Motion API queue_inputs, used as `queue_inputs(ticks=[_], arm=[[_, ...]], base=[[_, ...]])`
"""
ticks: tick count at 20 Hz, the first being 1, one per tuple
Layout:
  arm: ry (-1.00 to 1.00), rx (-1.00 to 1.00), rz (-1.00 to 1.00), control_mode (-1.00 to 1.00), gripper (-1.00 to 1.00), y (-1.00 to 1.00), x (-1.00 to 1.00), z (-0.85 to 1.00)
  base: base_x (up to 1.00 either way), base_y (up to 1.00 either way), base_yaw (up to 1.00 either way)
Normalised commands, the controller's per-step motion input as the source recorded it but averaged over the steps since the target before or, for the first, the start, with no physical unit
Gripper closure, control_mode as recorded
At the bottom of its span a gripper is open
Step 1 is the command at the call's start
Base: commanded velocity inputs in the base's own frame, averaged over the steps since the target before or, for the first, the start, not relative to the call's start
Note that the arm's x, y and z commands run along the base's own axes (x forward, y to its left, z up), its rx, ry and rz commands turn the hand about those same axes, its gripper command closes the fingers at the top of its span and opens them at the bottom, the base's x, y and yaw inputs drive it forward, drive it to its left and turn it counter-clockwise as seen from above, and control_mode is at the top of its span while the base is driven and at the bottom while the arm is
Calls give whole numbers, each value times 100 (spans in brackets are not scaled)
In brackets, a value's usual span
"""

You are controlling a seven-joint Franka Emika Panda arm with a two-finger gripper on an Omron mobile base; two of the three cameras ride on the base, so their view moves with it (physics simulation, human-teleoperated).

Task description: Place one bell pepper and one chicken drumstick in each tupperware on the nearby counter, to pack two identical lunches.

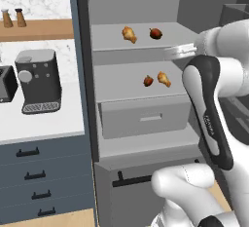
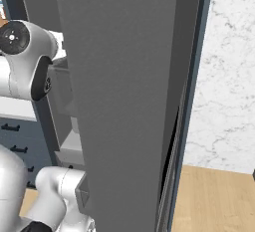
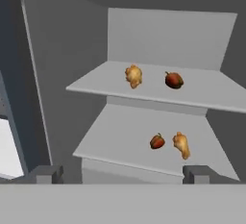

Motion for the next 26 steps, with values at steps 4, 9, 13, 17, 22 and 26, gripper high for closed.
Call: queue_inputs(ticks=[4, 9, 13, 17, 22, 26], arm=[[-16, -1, 0, -100, -100, 11, 46, 16], [13, -5, 0, -100, -100, 22, 74, 10], [15, -4, 0, -100, -100, 9, 86, -5], [14, 0, 11, -100, -100, 0, 46, -8], [-5, 0, 8, -100, -100, 0, 36, -11], [-10, 0, 4, -100, -100, 0, 41, -20]], base=[[0, 0, 0], [0, 0, 0], [0, 0, 0], [0, 0, 0], [0, 0, 0], [0, 0, 0]])
